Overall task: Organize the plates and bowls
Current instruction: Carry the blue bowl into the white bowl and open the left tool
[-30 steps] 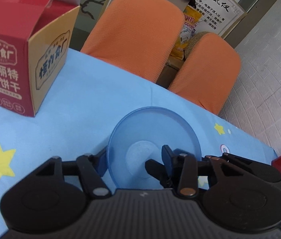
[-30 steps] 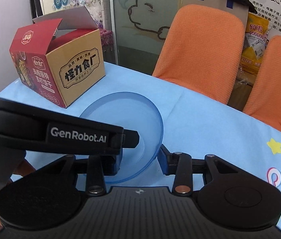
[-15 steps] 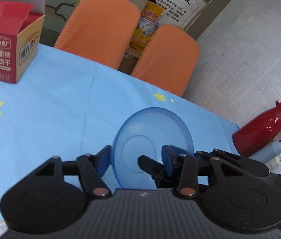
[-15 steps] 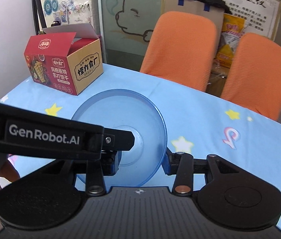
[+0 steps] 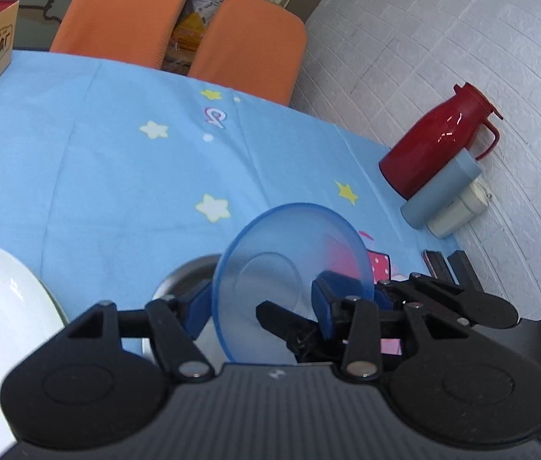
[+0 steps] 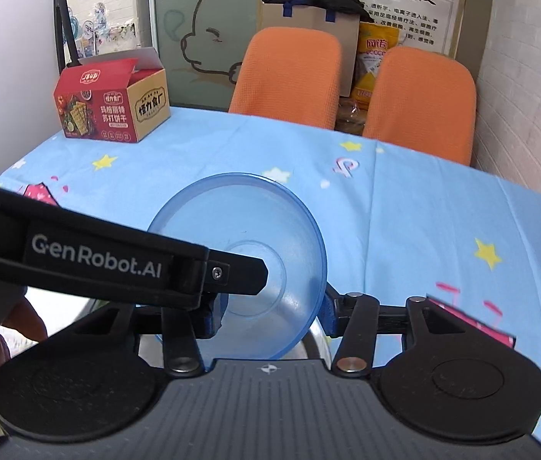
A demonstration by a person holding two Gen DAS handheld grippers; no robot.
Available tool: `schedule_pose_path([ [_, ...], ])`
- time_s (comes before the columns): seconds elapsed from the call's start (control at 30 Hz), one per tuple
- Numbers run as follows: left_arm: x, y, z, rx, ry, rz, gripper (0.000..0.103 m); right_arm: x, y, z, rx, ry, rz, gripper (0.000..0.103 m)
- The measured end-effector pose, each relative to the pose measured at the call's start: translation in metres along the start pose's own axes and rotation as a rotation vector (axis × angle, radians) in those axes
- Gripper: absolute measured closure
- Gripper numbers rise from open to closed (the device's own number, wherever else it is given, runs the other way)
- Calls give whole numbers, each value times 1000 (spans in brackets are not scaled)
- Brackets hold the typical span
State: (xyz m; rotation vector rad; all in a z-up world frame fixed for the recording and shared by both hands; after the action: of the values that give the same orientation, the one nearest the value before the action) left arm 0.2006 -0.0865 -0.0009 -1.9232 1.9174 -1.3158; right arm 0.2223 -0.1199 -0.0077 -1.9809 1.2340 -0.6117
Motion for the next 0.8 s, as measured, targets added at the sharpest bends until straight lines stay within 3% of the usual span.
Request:
schedule_pose_path([
  [0.2,-5,20,3,-39,-22,25,60,-13,23,-1,-7,-20,-11,13],
  [0.3,-9,20,3,-37,-53,70,53,-13,30,-6,3,-38,0,13],
  [0.47,-6,5,-19,31,-31,111,46,1,36,-26,60,30,7,8],
  [0.57,-4,-6,-35,93,-20,120,44,12,43,-39,106,33,71,7],
  [0.63,-3,-10,-44,130,-13,126,40,15,49,-45,135,34,113,0],
  [0.8,-12,-6,-56,212,-28,106,32,9,64,-54,219,46,212,0],
])
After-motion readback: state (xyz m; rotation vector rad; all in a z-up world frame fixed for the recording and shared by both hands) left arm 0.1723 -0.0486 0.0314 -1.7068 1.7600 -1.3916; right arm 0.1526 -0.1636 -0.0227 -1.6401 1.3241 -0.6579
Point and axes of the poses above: each gripper's, at about its wrist camera, not at the fingertips, and z roughly the way its jaws point, x to its right, y to its underside, the point moved 8 cm from there along z, roughly the way its jaws point, and after that the axes turned 3 degrees about x, right-handed, at the moved point
